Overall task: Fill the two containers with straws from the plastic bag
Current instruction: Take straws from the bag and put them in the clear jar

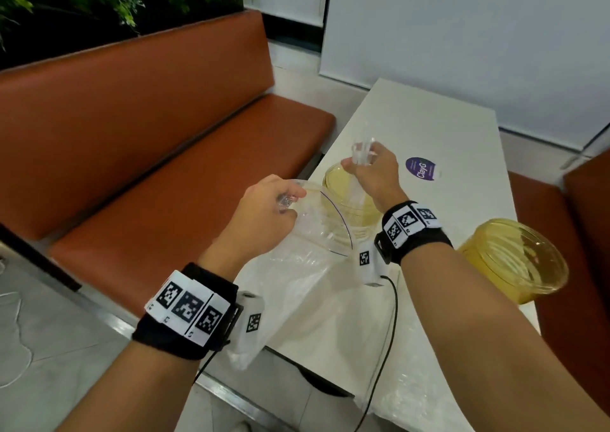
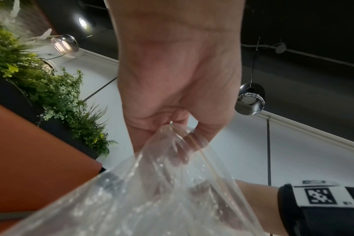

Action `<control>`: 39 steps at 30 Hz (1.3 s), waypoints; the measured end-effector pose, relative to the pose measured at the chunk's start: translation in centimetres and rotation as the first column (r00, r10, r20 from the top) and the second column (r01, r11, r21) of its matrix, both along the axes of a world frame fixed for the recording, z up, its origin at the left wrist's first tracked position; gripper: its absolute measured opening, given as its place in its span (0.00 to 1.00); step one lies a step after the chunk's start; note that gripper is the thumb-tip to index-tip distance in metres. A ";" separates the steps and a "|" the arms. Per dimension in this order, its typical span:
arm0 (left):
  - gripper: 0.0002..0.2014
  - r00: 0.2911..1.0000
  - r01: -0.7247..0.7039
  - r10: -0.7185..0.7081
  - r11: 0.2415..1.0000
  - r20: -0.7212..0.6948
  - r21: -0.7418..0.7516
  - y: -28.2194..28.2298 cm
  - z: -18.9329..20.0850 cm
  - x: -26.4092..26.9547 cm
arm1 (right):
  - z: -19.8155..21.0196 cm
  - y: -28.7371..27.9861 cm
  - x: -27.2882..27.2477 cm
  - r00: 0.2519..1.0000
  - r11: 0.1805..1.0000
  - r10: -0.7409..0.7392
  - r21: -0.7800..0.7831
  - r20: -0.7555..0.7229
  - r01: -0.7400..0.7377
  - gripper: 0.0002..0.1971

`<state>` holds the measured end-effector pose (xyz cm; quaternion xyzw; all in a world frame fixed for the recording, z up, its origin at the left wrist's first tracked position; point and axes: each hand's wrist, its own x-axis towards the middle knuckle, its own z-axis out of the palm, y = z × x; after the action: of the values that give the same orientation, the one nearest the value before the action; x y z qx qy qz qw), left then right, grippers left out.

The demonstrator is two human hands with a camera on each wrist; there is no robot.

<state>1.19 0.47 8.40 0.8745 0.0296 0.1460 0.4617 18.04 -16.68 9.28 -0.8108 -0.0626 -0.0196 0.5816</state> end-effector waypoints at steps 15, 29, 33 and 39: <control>0.19 1.000 0.016 -0.017 0.984 0.004 0.175 0.2 2.0 -0.8 | 1.4 -1.4 -2.0 0.942 0.841 0.097 -0.533 0.322 0.096 0.11; 0.28 0.993 0.117 -0.107 0.960 -0.054 0.255 0.8 2.8 -0.8 | 1.9 3.5 -11.9 0.571 0.275 0.820 -0.905 0.045 -0.324 0.18; 0.27 0.987 0.147 -0.125 0.955 -0.101 0.256 0.9 2.6 -1.3 | 1.8 4.3 -12.5 0.626 0.017 0.770 -0.977 -0.122 -0.212 0.25; 0.28 0.981 0.169 -0.141 0.957 -0.131 0.235 0.8 2.3 -1.6 | 0.8 4.7 -12.0 0.678 -0.253 0.682 -0.958 -0.275 -0.135 0.16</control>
<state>-0.41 1.30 10.73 0.9313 -0.0313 0.0620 0.3577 6.00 -12.00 10.09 -0.8568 -0.4478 0.0815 -0.2424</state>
